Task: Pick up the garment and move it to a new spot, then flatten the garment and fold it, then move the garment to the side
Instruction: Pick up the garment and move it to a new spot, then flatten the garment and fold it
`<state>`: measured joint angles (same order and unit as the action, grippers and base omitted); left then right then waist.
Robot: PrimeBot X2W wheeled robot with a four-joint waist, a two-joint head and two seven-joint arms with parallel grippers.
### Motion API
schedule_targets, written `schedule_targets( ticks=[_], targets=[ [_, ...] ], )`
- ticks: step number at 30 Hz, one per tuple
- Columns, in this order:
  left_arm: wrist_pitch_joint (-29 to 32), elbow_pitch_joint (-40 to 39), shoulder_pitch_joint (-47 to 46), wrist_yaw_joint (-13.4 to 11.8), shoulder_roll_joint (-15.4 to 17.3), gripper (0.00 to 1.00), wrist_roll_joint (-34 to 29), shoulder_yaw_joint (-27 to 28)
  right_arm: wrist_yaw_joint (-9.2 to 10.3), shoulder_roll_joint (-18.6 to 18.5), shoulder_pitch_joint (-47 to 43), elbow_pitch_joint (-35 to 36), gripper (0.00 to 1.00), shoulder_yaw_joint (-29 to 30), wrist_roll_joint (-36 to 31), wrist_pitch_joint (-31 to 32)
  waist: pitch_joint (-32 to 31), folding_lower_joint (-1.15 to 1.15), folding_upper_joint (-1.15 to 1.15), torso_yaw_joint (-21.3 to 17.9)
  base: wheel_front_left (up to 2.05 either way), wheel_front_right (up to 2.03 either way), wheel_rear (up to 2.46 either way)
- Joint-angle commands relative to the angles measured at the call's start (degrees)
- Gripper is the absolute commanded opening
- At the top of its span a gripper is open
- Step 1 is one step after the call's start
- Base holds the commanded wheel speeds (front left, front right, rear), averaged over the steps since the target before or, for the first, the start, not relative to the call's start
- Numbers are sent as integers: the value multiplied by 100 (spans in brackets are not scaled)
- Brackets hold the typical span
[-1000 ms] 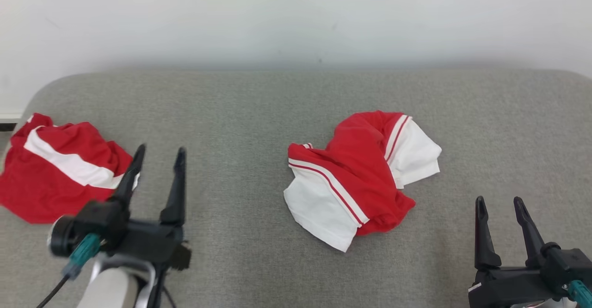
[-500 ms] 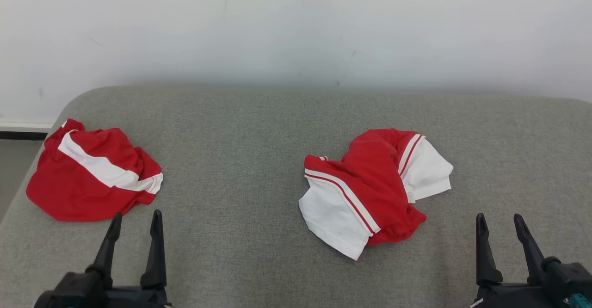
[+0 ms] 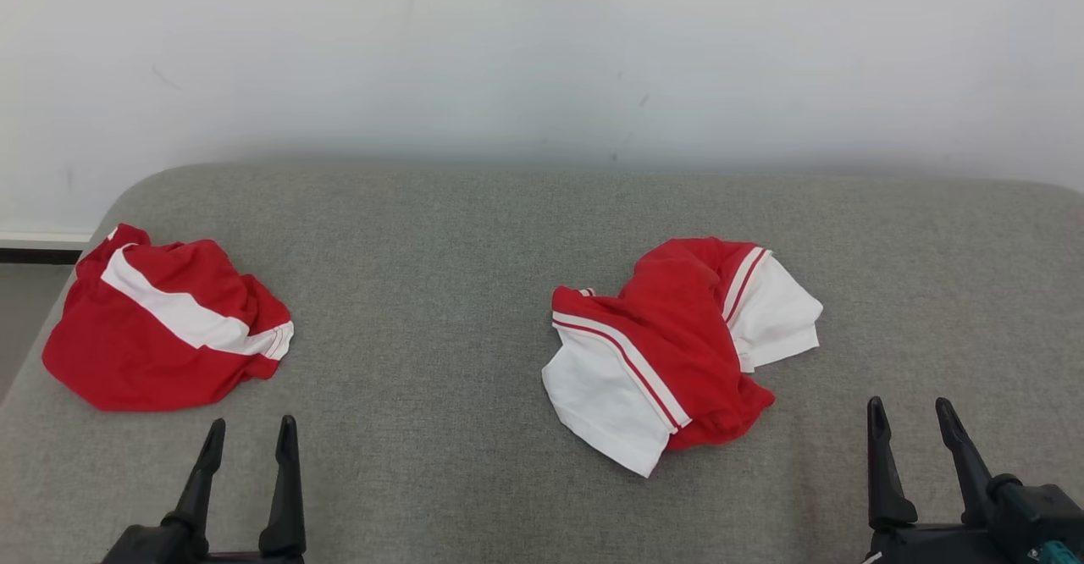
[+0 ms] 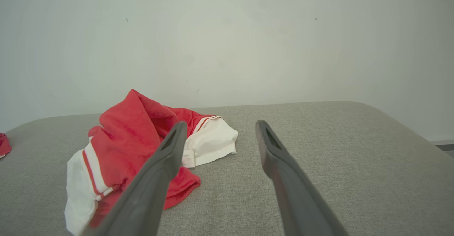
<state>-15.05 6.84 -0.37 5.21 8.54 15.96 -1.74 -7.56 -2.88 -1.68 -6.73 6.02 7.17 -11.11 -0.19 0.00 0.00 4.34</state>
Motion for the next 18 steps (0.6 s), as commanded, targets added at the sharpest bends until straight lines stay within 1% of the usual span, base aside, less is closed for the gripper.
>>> schedule_targets(
  ticks=[1,4,9,18],
  targets=[
    [-19,59,34,22,-34,100,-76,20,14,0,-29,-12,100,-15,38,3,10,0,0,-36,0,0,0],
    [-19,236,-170,74,-48,100,-153,-50,14,0,45,-26,100,-65,25,-7,62,0,0,-124,0,0,0],
    [-19,571,-711,146,-145,100,-31,-253,14,0,163,-62,100,-113,-41,9,226,0,0,-366,0,0,0],
    [35,1661,-2047,236,26,100,160,-1022,14,1,459,-251,100,-143,-14,-104,658,0,0,-1051,0,0,0]
  ],
)
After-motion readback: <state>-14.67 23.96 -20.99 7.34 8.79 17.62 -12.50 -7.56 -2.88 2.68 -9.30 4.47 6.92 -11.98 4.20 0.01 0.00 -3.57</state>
